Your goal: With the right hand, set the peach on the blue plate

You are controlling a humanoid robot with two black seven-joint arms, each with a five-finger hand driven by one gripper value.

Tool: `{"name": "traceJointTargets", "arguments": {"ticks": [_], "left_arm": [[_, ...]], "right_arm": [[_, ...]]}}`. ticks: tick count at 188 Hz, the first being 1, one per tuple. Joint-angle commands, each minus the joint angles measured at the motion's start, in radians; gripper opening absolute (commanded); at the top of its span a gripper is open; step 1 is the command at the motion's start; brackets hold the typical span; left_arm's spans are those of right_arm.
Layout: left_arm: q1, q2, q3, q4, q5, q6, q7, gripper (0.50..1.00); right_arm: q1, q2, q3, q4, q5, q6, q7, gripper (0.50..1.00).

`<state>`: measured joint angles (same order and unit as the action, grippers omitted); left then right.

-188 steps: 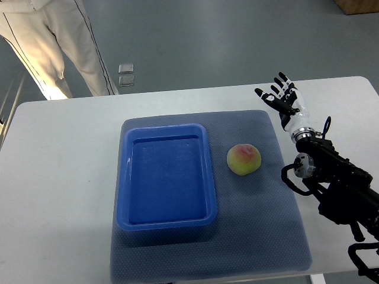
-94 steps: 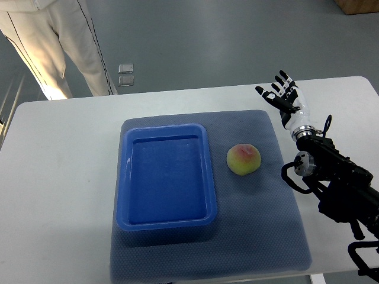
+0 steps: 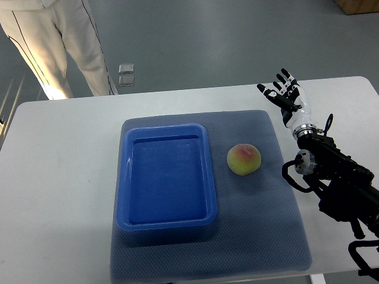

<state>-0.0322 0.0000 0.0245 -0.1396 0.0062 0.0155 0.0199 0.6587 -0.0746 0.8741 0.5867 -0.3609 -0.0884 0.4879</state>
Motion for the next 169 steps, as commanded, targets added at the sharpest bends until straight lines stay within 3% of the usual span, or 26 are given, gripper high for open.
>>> {"name": "traceJointTargets", "arguments": {"ticks": [1,63,85,152,169], "left_arm": [[0.000,0.000,0.000,0.000,0.000,0.000,0.000,1.000],[0.000,0.000,0.000,0.000,0.000,0.000,0.000,1.000],[0.000,0.000,0.000,0.000,0.000,0.000,0.000,1.000],[0.000,0.000,0.002,0.000,0.000,0.000,0.000,1.000],[0.000,0.000,0.002,0.000,0.000,0.000,0.000,1.000]], "right_arm": [[-0.004,-0.011,0.000,0.004,0.002,0.001,0.000,0.930],[0.006,-0.028,-0.018,0.012,-0.010,0.004,0.000,0.930],[0.009,-0.066,-0.030,0.013,-0.027,0.038,-0.002,0.930],[0.072,-0.189,-0.277,0.076,-0.423,0.108,0.001,0.930],[0.111,-0.269,-0.337,0.154,-0.608,0.162,0.001,0.930]]}}
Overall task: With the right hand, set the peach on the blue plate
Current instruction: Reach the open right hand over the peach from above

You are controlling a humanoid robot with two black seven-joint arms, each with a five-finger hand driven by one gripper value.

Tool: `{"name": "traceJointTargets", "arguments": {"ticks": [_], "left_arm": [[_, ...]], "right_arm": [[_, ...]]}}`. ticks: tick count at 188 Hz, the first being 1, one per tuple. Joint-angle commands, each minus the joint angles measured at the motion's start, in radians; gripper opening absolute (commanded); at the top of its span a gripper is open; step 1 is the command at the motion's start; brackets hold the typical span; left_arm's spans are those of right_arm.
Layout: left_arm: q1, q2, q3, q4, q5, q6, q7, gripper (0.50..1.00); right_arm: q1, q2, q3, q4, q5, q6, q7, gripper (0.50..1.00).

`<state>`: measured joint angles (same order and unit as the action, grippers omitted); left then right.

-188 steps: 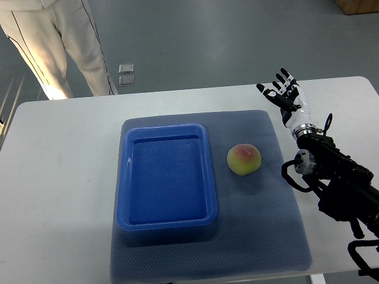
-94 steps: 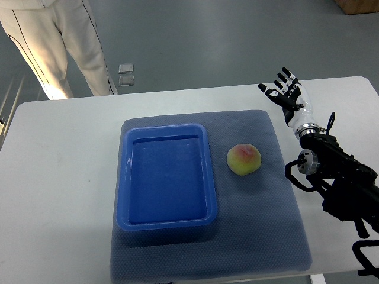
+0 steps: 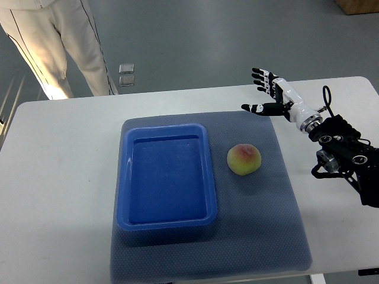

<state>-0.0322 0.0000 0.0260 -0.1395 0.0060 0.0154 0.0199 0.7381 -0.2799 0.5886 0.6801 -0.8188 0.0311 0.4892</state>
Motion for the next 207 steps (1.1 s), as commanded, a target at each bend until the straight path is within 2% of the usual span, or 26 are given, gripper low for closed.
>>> {"name": "traceJointTargets", "arguments": {"ticks": [1,25,34,35,55,76,107,131,173,207], "left_arm": [[0.000,0.000,0.000,0.000,0.000,0.000,0.000,1.000],[0.000,0.000,-0.001,0.000,0.000,0.000,0.000,1.000],[0.000,0.000,-0.001,0.000,0.000,0.000,0.000,1.000],[-0.001,0.000,-0.001,0.000,0.000,0.000,0.000,1.000],[-0.001,0.000,-0.001,0.000,0.000,0.000,0.000,1.000],[-0.001,0.000,-0.001,0.000,0.000,0.000,0.000,1.000],[-0.001,0.000,-0.001,-0.002,0.000,0.000,0.000,1.000],[-0.001,0.000,-0.001,-0.002,0.000,0.000,0.000,1.000],[-0.001,0.000,-0.001,-0.002,0.000,0.000,0.000,1.000],[-0.001,0.000,-0.001,0.000,0.000,0.000,0.000,1.000]], "right_arm": [[0.032,-0.064,-0.052,0.061,-0.151,0.043,0.000,0.930],[0.081,-0.140,-0.105,0.114,-0.304,0.099,0.008,0.930],[0.081,-0.140,-0.105,0.114,-0.304,0.099,0.008,0.930],[0.107,-0.169,-0.128,0.139,-0.348,0.139,0.018,0.930],[0.164,-0.243,-0.170,0.191,-0.404,0.207,0.023,0.930],[0.218,-0.321,-0.205,0.266,-0.459,0.322,0.028,0.930],[0.230,-0.352,-0.231,0.340,-0.605,0.444,0.028,0.930],[0.230,-0.344,-0.250,0.352,-0.674,0.461,0.028,0.930],[0.231,-0.337,-0.250,0.351,-0.803,0.406,0.029,0.928],[0.231,-0.335,-0.251,0.366,-0.870,0.403,0.035,0.928]]}}
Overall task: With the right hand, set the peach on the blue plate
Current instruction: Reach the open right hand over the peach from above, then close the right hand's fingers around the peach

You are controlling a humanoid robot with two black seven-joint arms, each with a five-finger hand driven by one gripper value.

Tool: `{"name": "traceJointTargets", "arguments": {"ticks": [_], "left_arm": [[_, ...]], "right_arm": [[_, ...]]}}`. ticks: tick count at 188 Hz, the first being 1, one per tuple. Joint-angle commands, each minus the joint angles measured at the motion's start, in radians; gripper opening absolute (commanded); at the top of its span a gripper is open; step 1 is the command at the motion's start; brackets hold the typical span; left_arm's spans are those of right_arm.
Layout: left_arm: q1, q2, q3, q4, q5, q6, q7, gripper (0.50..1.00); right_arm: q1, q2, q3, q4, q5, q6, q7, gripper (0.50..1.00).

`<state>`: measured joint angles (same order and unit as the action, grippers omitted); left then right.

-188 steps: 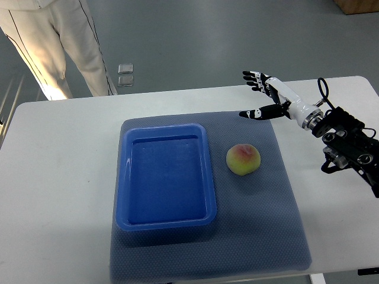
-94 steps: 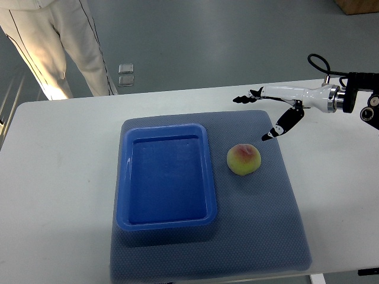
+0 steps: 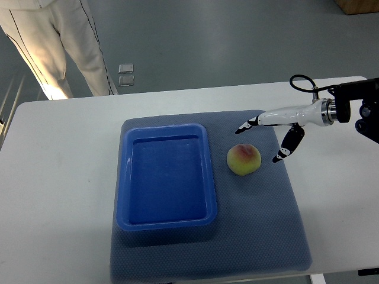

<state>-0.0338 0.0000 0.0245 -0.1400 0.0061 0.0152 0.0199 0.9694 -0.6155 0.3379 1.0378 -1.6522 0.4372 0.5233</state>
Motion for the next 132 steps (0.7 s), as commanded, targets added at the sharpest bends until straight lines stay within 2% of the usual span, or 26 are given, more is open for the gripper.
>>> {"name": "traceJointTargets", "arguments": {"ticks": [1,47,132], "left_arm": [[0.000,0.000,0.000,0.000,0.000,0.002,0.000,1.000],[0.000,0.000,0.000,0.000,0.000,0.000,0.000,1.000],[0.000,0.000,0.000,0.000,0.000,0.000,0.000,1.000]], "right_arm": [[-0.001,0.000,0.000,0.008,-0.040,-0.003,0.001,0.928],[-0.002,0.060,-0.023,0.005,-0.090,-0.046,-0.002,0.928],[0.003,0.123,-0.036,-0.055,-0.093,-0.075,-0.014,0.928]]}}
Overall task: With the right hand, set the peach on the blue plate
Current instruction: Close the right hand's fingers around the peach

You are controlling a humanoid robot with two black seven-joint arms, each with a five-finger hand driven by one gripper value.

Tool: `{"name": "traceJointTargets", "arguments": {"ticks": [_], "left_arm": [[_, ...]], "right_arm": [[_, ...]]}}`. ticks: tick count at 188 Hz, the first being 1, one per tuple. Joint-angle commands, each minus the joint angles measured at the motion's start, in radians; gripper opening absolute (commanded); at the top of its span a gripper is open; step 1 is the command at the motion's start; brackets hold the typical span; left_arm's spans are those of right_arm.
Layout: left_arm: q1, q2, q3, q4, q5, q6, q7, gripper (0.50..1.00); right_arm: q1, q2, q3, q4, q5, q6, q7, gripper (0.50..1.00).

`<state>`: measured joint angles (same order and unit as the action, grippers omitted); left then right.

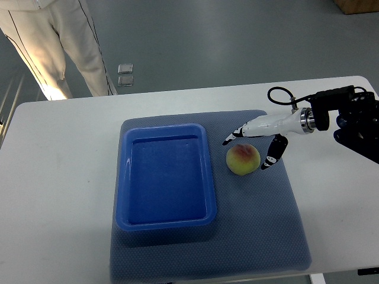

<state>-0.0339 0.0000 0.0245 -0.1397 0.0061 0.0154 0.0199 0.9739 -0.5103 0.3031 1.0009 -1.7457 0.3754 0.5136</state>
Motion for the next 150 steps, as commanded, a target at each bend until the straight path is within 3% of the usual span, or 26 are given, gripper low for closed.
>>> {"name": "traceJointTargets", "arguments": {"ticks": [1,102,112,150], "left_arm": [[0.000,0.000,0.000,0.000,0.000,0.000,0.000,1.000],[0.000,0.000,0.000,0.000,0.000,0.000,0.000,1.000],[0.000,0.000,0.000,0.000,0.000,0.000,0.000,1.000],[0.000,0.000,0.000,0.000,0.000,0.000,0.000,1.000]], "right_arm": [[-0.001,0.018,-0.001,-0.018,0.000,-0.013,-0.004,0.928],[-0.029,0.047,-0.007,-0.031,0.006,-0.015,-0.010,0.907],[-0.029,0.047,-0.007,-0.031,0.006,-0.015,-0.010,0.885],[-0.035,0.047,-0.007,-0.030,0.005,-0.009,-0.010,0.723]]}}
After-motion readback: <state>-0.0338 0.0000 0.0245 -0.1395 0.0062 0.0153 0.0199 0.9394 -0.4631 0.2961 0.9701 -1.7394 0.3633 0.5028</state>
